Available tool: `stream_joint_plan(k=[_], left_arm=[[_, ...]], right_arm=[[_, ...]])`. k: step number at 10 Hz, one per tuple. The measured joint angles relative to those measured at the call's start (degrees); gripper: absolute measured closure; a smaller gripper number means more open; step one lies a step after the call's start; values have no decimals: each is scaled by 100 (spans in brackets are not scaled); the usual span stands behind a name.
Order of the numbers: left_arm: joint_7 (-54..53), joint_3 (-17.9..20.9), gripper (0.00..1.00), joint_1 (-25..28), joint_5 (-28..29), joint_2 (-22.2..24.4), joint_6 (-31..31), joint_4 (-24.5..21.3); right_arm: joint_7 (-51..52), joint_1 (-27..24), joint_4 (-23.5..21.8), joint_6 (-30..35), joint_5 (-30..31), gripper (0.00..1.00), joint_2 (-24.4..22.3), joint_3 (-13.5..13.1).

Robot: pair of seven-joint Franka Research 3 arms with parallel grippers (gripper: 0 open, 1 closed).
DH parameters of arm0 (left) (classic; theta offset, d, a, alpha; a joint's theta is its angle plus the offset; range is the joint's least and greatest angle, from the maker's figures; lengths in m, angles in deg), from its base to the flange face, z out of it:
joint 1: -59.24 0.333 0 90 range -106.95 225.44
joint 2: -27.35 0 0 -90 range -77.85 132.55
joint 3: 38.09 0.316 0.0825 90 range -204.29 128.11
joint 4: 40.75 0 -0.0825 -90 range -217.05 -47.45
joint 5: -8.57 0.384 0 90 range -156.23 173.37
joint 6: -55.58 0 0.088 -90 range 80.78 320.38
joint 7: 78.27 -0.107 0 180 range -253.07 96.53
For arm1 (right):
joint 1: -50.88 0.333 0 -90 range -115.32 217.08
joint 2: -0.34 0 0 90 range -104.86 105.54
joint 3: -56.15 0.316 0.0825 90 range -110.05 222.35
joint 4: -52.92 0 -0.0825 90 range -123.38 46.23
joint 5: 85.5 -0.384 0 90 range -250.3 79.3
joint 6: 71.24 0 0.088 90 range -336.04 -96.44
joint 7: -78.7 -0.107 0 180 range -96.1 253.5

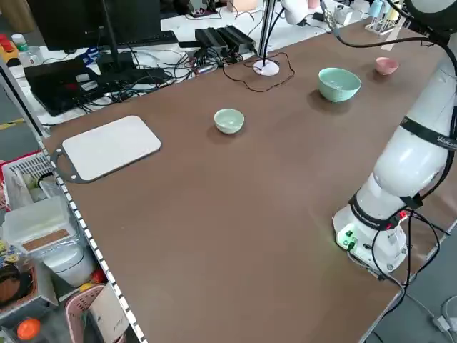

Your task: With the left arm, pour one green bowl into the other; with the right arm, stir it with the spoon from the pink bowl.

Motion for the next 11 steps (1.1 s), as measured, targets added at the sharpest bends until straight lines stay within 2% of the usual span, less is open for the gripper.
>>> stream_joint_plan(k=[2, 5, 7, 9, 11], left_arm=[[7, 2, 0, 13, 0, 0, 0, 1], [13, 93, 0, 35, 0, 0, 0, 1], [13, 130, 0, 100, -1, 0, 0, 1], [4, 130, 0, 104, -1, 0, 0, 1], [-16, 130, 0, 104, -1, 0, 0, 1]], right_arm=[[443, -344, -95, -65, -255, 95, 2, -2], [673, -662, -438, -196, -463, 95, 55, -2], [1242, -892, -740, -224, -676, 95, 165, 0], [1946, -1196, -997, -250, -962, 95, 430, -2], [2381, -1414, -1014, -241, -1115, 95, 736, -1]])
